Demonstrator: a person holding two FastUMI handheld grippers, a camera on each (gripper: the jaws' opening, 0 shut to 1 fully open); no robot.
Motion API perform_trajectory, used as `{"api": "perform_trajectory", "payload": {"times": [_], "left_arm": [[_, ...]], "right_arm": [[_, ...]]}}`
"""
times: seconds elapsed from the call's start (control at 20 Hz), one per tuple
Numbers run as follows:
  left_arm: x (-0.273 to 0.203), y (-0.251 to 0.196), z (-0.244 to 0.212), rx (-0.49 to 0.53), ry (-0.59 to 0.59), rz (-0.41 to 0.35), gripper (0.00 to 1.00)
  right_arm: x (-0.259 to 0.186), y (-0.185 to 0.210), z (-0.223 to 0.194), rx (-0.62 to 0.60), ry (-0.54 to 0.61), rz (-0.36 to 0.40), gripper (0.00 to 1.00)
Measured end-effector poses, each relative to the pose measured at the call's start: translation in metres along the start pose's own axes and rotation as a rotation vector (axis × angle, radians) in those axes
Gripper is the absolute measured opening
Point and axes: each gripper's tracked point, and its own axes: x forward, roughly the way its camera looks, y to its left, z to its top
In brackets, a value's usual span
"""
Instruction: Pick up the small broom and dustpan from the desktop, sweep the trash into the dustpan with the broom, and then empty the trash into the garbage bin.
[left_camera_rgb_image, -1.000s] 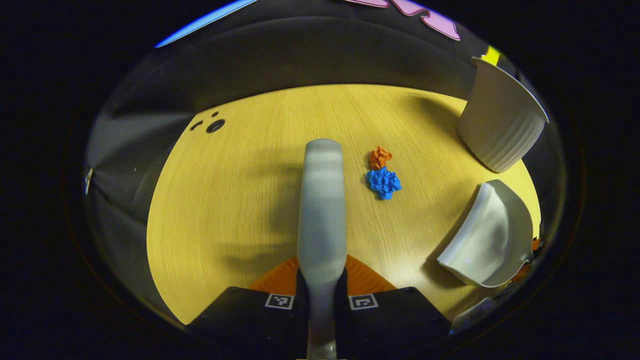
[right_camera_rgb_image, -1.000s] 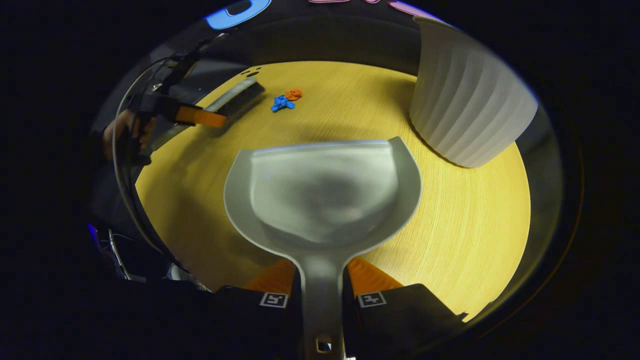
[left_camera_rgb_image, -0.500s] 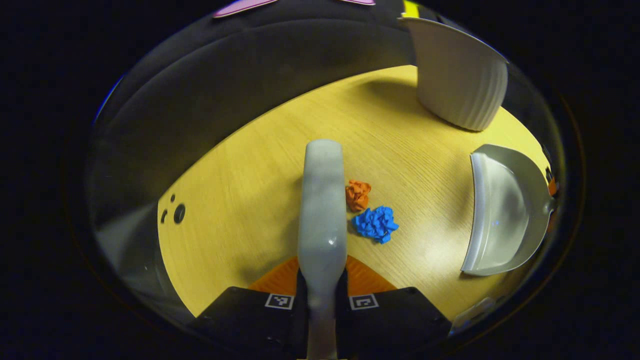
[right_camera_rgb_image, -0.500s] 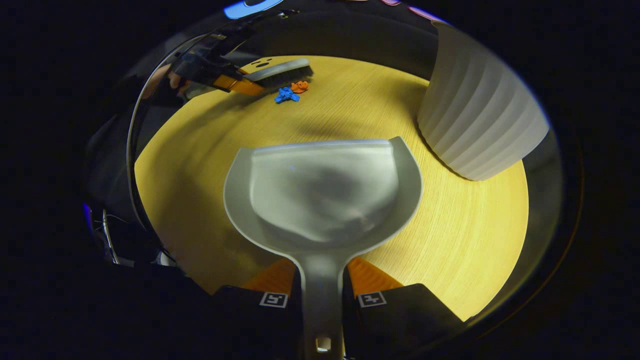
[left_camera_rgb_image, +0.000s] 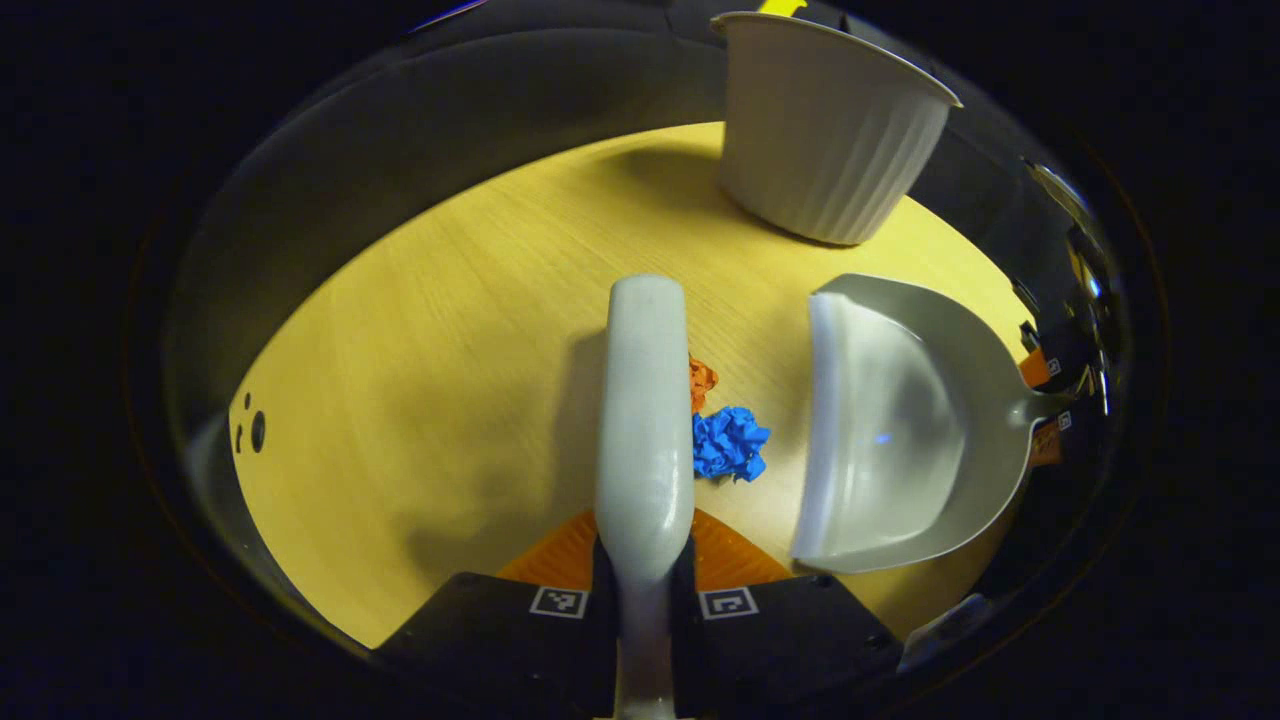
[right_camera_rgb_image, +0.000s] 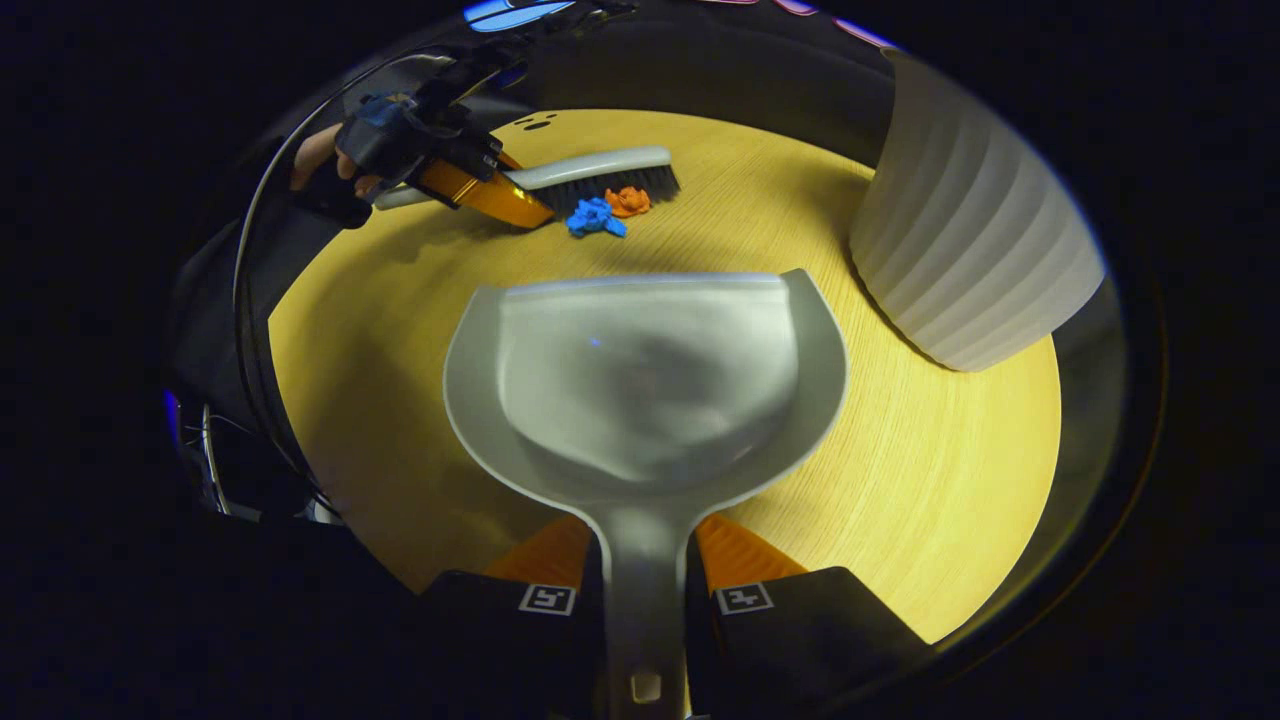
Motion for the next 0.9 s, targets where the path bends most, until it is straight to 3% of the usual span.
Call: {"api": "perform_trajectory", "payload": {"times": [0.05, 0.2, 0.45, 0.5, 0.6, 0.7, 0.85, 0.9], "left_arm": [[0.000, -0.014, -0.002, 0.009, 0.005, -0.024, 0.26], [-0.004, -0.058, -0.001, 0.023, 0.020, -0.120, 0.25], [-0.016, -0.113, -0.004, 0.086, 0.049, -0.216, 0.26], [-0.018, -0.119, -0.008, 0.099, 0.062, -0.228, 0.26], [-0.020, -0.118, -0.007, 0.089, 0.050, -0.201, 0.26], [-0.025, -0.119, -0.003, 0.020, 0.005, -0.169, 0.26], [-0.038, -0.111, -0.005, -0.082, -0.060, -0.082, 0.26], [-0.046, -0.109, -0.008, -0.116, -0.078, -0.047, 0.26]], "right_arm": [[0.001, 0.001, -0.001, -0.006, 0.001, 0.000, 0.36], [0.004, 0.003, -0.008, -0.024, 0.006, -0.001, 0.36], [0.007, 0.005, -0.015, -0.017, -0.005, -0.016, 0.41], [0.007, 0.006, -0.016, -0.005, -0.011, -0.019, 0.32], [0.003, 0.014, -0.019, 0.005, -0.022, -0.023, 0.36], [0.003, 0.016, -0.017, 0.017, -0.040, -0.023, 0.40], [0.002, 0.016, -0.016, 0.025, -0.064, -0.026, 0.36], [0.001, 0.016, -0.016, 0.033, -0.068, -0.027, 0.40]]}}
